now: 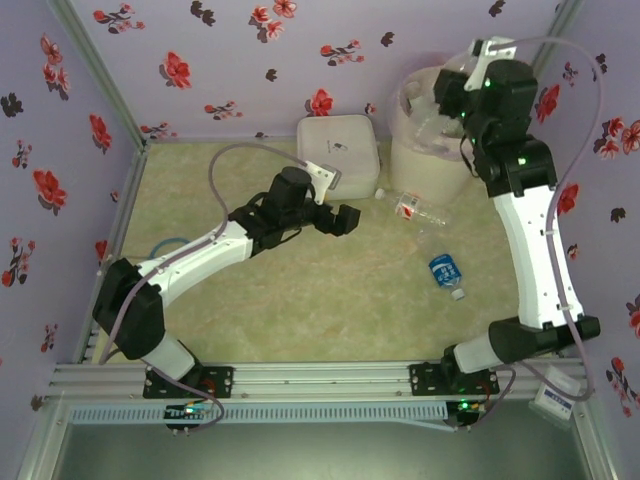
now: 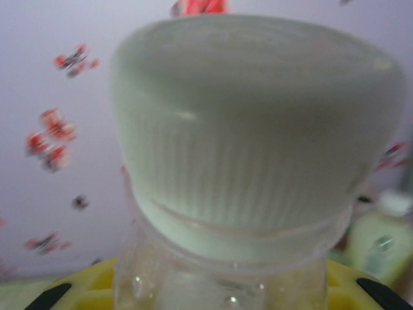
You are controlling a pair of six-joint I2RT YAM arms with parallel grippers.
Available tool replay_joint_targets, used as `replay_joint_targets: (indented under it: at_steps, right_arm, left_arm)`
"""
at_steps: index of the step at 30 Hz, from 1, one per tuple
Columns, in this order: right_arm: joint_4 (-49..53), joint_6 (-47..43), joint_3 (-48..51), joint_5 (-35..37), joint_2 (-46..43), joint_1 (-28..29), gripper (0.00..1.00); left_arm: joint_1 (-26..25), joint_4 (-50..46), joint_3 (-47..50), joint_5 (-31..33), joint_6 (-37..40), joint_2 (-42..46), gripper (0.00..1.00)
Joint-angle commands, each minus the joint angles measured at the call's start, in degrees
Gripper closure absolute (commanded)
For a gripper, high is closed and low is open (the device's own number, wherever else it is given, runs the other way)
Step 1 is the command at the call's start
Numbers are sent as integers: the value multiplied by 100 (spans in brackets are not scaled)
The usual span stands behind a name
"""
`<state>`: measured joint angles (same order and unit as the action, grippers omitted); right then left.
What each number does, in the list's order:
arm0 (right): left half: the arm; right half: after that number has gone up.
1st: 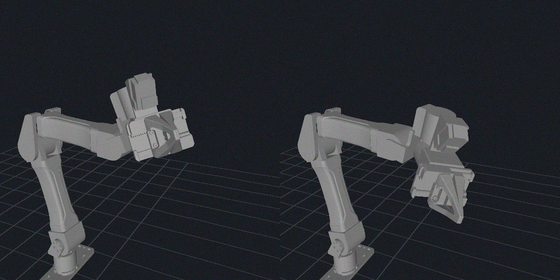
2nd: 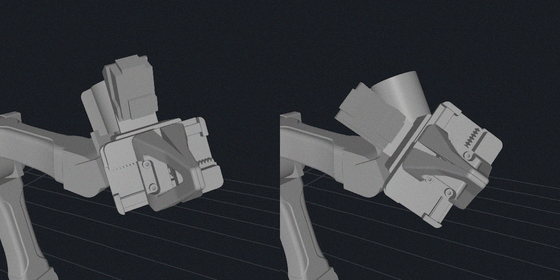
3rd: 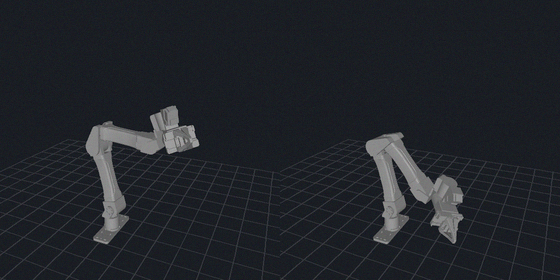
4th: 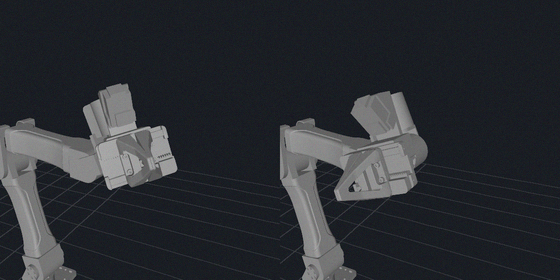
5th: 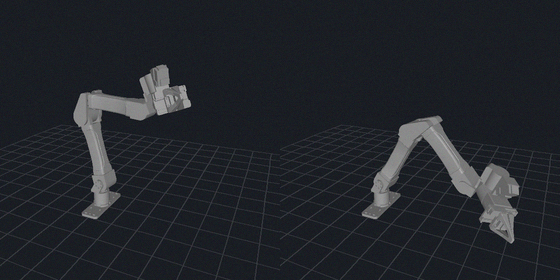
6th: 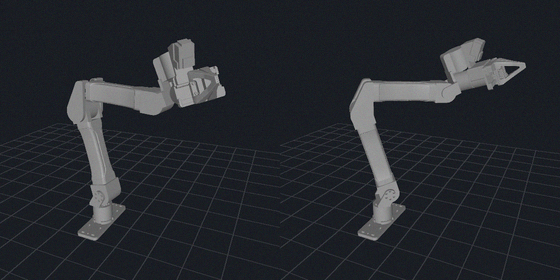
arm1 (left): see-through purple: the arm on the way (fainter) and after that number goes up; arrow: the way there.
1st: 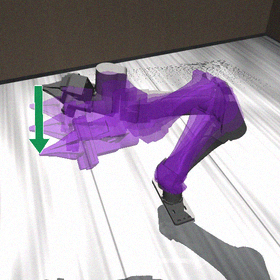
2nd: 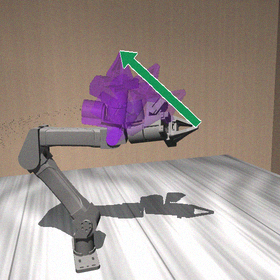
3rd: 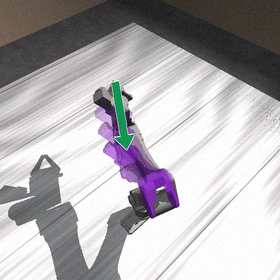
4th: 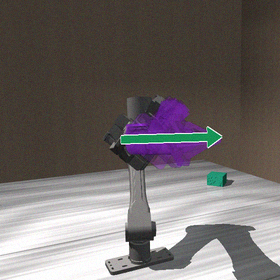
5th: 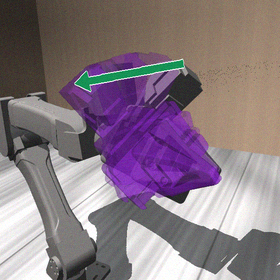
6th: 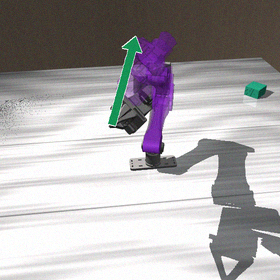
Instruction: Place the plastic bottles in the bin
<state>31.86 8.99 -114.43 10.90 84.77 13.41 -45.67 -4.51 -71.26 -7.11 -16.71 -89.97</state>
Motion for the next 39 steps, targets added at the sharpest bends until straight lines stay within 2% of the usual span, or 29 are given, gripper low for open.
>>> replay_joint_targets:
  at_steps: [1, 4, 9, 16, 20, 26, 31, 34, 37, 39]
  right_arm:
    - [-250, -1048, -456, 1331, 637, -248, 65]
    - [-685, -1365, -714, 1422, 1048, -385, 69]
    - [-1384, -1693, -618, 1131, 1487, -332, 70]
    - [-1023, -2032, -1241, 1143, 2533, -336, 68]
    - [-236, -2047, -1953, 1143, 3194, -348, 65]
    - [1771, -1857, -3923, 864, 4459, -472, 59]
    - [2061, -1603, -3706, 382, 4632, -609, 57]
    - [2140, -1453, -3513, 39, 4671, -653, 48]
    - [2253, -1172, -3543, -227, 4668, -699, 27]
    - [2247, -854, -3619, -255, 4552, -746, 18]
  left_arm:
    - [32, 87, 95, 150, -144, 164, 0]
    - [38, 104, 112, 182, -179, 156, 0]
    - [84, 129, 113, 236, -277, 128, 0]
    - [110, 211, 261, 227, -331, 158, 1]
    - [119, 219, 330, 202, -368, 162, 2]
    - [163, 225, 420, 185, -333, 187, 1]
    - [172, 232, 422, 114, -339, 153, 2]
    - [181, 286, 447, 97, -375, 113, 2]
    - [175, 295, 430, 46, -403, 72, 2]
    - [177, 189, 369, 2, -394, 67, 2]
